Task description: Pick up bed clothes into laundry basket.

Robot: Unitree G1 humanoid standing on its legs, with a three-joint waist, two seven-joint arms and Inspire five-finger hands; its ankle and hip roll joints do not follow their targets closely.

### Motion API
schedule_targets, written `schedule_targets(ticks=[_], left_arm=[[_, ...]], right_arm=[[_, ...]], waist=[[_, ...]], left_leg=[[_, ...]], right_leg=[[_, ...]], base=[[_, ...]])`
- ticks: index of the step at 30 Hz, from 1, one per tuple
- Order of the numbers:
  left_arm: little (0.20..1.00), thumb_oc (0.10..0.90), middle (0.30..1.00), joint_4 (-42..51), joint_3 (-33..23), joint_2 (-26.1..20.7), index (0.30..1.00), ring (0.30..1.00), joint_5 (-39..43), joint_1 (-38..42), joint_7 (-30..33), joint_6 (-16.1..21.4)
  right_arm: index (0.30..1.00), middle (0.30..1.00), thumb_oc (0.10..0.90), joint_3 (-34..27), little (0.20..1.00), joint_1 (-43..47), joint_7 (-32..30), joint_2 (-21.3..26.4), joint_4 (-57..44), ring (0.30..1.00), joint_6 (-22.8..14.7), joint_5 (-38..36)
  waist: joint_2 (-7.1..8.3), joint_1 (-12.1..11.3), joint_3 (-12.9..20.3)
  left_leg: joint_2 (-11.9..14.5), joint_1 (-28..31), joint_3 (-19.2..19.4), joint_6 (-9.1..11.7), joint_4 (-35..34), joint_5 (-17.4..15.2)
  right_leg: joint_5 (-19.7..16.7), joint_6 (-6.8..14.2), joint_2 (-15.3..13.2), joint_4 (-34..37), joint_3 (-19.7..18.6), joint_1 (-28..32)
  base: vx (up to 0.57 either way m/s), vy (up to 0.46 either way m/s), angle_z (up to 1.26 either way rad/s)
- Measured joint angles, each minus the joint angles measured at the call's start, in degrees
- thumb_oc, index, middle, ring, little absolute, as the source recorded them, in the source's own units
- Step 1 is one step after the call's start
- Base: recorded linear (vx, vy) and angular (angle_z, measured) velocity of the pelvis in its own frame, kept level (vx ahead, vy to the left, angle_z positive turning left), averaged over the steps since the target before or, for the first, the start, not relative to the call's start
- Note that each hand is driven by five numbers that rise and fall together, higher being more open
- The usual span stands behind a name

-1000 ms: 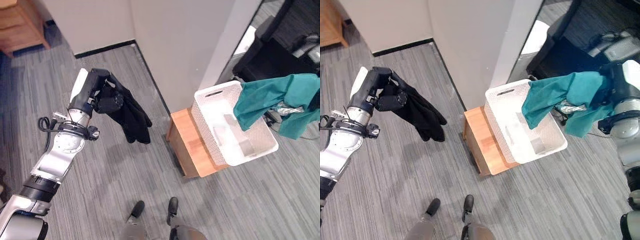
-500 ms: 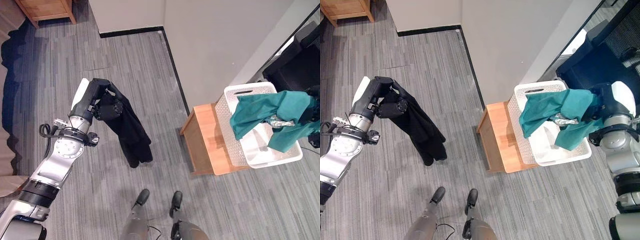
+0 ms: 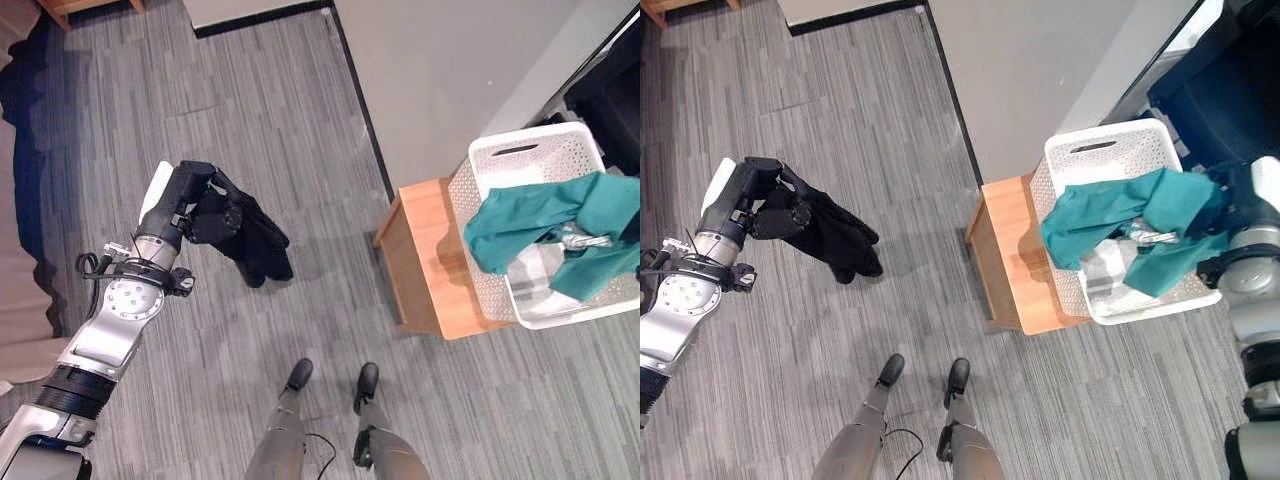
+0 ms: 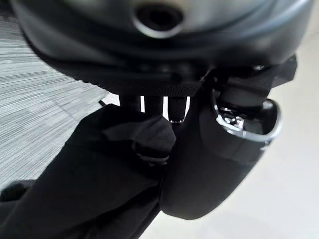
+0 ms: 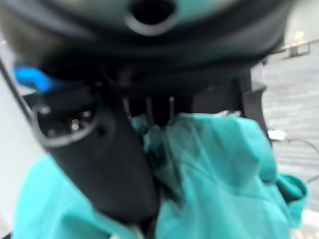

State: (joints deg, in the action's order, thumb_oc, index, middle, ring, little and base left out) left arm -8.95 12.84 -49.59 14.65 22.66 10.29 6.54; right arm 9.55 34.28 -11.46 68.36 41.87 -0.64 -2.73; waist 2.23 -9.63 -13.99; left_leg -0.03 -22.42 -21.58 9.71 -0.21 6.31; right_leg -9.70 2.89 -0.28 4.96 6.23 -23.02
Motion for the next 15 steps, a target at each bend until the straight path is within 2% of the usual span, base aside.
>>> schedule_targets(ticks=[6,15], left_arm=[[0.3,0.4,0.3,-0.14,-0.08,-1.19,0.3,0.3,-0.01,-2.02,-0.04,0.0],[0.3,0.4,0.3,0.47,-1.57,-1.19,0.3,0.3,1.11,-1.91,-0.04,0.0]], right_arm=[[0.3,0.3,0.4,0.0,0.3,5.47,-1.1,2.67,0.46,0.3,0.03,0.29],[0.3,0.3,0.4,2.53,0.3,6.48,-1.24,2.52,0.41,0.3,-0.11,-0.7]], waist=[[0.0,1.42,0.0],[0.0,1.33,0.0]], left_leg=[[-0.13,-0.28,0.71,0.0,0.2,0.0],[-0.46,-0.28,1.12,0.0,1.38,0.0]], right_leg=[[-0.03,-0.03,-0.04,0.04,-0.56,-0.45],[-0.11,-0.13,0.04,0.04,-1.57,-0.13]], base=[[0.02,-0.021,-0.05],[0.0,-0.009,-0.04]])
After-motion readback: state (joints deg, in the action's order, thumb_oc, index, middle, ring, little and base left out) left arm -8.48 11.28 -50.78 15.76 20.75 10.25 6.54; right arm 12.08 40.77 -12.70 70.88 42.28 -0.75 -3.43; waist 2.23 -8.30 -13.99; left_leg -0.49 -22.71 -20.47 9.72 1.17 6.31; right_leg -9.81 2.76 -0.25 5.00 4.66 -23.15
